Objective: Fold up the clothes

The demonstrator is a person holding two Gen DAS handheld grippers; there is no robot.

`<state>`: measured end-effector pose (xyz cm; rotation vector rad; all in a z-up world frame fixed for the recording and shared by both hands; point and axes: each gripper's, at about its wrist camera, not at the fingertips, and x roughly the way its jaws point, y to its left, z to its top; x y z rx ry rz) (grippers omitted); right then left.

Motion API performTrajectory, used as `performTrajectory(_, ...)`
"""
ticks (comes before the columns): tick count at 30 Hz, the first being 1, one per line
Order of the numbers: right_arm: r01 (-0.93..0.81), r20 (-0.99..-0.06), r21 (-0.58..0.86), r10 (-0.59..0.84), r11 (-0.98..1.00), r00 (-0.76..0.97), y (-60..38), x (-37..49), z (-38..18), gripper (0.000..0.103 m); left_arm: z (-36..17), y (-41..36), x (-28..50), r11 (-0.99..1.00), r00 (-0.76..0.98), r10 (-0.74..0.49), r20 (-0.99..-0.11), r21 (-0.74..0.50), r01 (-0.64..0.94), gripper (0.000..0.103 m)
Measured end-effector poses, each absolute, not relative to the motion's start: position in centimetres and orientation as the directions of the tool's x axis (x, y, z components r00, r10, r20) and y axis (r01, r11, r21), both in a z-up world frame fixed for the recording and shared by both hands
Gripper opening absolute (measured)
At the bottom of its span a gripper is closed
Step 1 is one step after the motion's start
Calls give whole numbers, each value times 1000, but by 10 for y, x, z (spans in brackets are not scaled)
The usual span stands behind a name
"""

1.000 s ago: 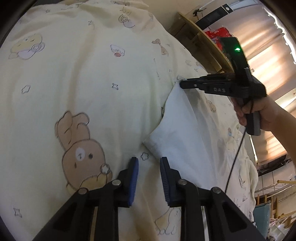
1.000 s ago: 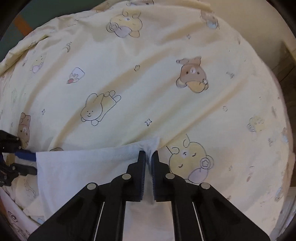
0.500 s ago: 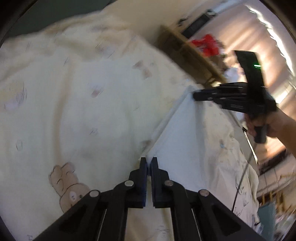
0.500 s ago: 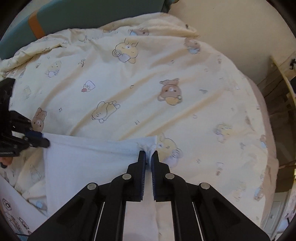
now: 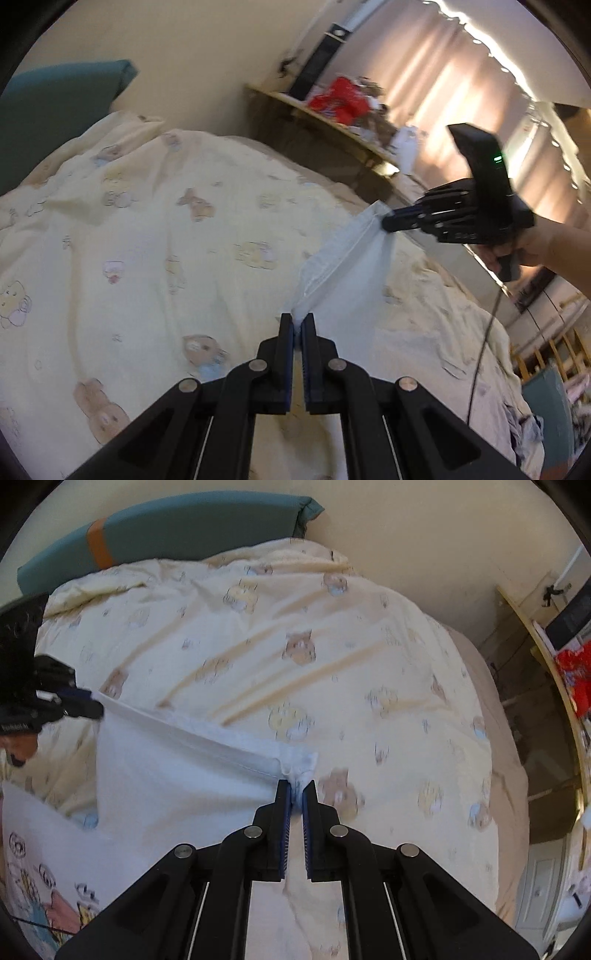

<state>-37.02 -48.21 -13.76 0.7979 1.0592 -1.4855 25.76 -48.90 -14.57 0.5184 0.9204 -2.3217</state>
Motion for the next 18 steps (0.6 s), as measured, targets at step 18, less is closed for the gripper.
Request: performTrajectory(18,965,-913,-85,-368,-250,-176,-253,-305,-190,6,-159,-311,176,-944,-780,38,-625,-279,178,3)
